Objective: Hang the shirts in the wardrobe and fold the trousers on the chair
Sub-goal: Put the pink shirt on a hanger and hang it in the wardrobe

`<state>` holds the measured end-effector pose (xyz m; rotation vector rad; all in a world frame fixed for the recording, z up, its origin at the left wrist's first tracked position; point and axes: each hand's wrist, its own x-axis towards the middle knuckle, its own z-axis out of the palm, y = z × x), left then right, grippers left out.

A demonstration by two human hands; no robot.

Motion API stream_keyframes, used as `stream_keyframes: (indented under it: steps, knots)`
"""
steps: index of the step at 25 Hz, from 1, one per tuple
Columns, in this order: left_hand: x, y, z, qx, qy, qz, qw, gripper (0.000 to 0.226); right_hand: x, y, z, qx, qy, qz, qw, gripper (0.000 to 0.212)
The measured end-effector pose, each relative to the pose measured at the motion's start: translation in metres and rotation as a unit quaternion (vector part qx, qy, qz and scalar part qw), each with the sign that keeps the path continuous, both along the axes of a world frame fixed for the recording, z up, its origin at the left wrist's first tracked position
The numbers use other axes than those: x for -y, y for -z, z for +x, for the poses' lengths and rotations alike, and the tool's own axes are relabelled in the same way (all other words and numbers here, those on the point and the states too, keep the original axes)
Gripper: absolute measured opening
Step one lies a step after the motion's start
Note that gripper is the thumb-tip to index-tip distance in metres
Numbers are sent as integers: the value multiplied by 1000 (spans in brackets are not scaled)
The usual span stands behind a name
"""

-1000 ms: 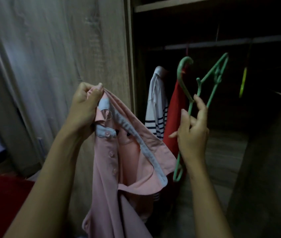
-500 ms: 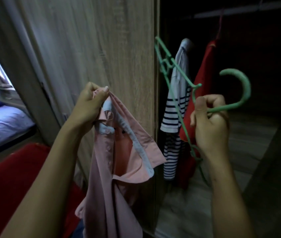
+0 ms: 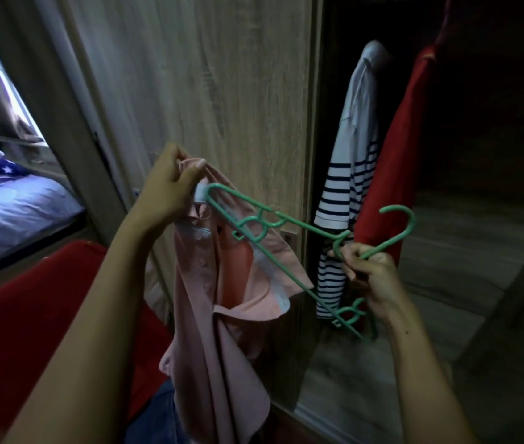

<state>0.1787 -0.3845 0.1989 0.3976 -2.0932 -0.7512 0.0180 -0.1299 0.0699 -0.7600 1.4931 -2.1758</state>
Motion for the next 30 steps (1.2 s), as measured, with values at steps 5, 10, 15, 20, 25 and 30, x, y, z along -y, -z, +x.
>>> stream_keyframes:
  steps: [5, 10, 15, 20, 25, 30]
  knots:
    - [-1, 3, 9, 46, -62, -119, 990, 27, -3, -4, -5, -66, 23, 53, 996, 25]
    - [-5, 7, 14, 86, -154, -213, 961, 30, -2, -17, -6, -107, 22, 66, 992, 37]
    - [-10, 7, 20, 55, -114, -208, 970, 26, -5, -16, -5, -98, 26, 61, 993, 39]
    - [-8, 9, 26, 59, -119, -203, 970, 26, -3, -18, -2, -72, 12, 21, 997, 17]
    - [-11, 12, 20, 65, -107, -197, 972, 26, 13, -12, -2, -112, 7, 74, 991, 33]
    - [-24, 19, 9, 86, -53, -205, 974, 29, 28, -16, 0, -204, 28, 158, 966, 27]
